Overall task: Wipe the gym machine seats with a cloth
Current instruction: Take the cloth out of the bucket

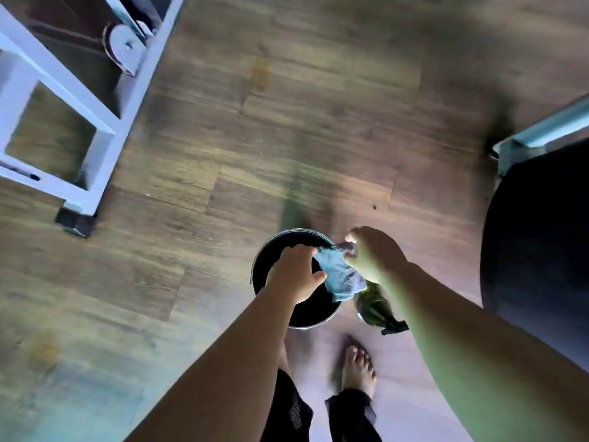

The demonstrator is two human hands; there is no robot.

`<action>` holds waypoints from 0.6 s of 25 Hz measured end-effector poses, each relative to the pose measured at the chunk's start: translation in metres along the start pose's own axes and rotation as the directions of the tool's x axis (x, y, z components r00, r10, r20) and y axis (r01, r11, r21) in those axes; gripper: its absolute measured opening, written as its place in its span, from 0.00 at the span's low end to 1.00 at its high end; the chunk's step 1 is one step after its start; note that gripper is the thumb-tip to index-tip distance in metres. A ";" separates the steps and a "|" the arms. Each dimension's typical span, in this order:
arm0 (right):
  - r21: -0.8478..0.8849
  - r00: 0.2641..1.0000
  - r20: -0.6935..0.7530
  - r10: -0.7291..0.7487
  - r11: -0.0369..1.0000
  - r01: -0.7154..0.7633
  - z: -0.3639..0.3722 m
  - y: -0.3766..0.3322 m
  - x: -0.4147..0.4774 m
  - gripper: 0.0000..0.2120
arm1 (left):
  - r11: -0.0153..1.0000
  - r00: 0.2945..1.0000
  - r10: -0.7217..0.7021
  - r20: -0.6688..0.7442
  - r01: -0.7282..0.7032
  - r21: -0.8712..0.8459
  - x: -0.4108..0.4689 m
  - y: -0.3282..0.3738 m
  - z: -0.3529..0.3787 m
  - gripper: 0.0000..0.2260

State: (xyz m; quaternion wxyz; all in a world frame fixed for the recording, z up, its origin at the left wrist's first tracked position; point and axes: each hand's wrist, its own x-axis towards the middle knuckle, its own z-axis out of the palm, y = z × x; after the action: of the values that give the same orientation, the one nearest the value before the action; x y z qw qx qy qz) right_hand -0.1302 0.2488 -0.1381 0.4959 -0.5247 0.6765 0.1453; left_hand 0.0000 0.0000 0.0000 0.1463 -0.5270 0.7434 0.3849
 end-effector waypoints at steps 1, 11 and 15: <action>0.059 0.999 0.006 0.039 0.997 -0.040 -0.038 -0.022 0.005 0.31 | 1.000 1.000 0.002 0.025 -0.002 -0.001 0.014 -0.003 0.009 0.28; -0.094 0.985 -0.103 -0.139 0.987 0.130 -0.246 -0.053 0.064 0.22 | 0.999 0.997 0.016 0.082 -0.019 0.038 0.069 -0.012 0.055 0.19; -0.146 0.978 -0.135 -0.156 0.980 0.136 -0.258 -0.051 0.069 0.16 | 1.000 0.999 0.024 0.041 -0.025 0.015 0.065 -0.016 0.054 0.14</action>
State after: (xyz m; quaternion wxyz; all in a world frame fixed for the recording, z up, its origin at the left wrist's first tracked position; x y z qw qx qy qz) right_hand -0.2179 0.0037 -0.0583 0.4175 -0.6148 0.6591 0.1153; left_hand -0.0216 -0.0064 -0.0831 0.1610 -0.5086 0.7496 0.3916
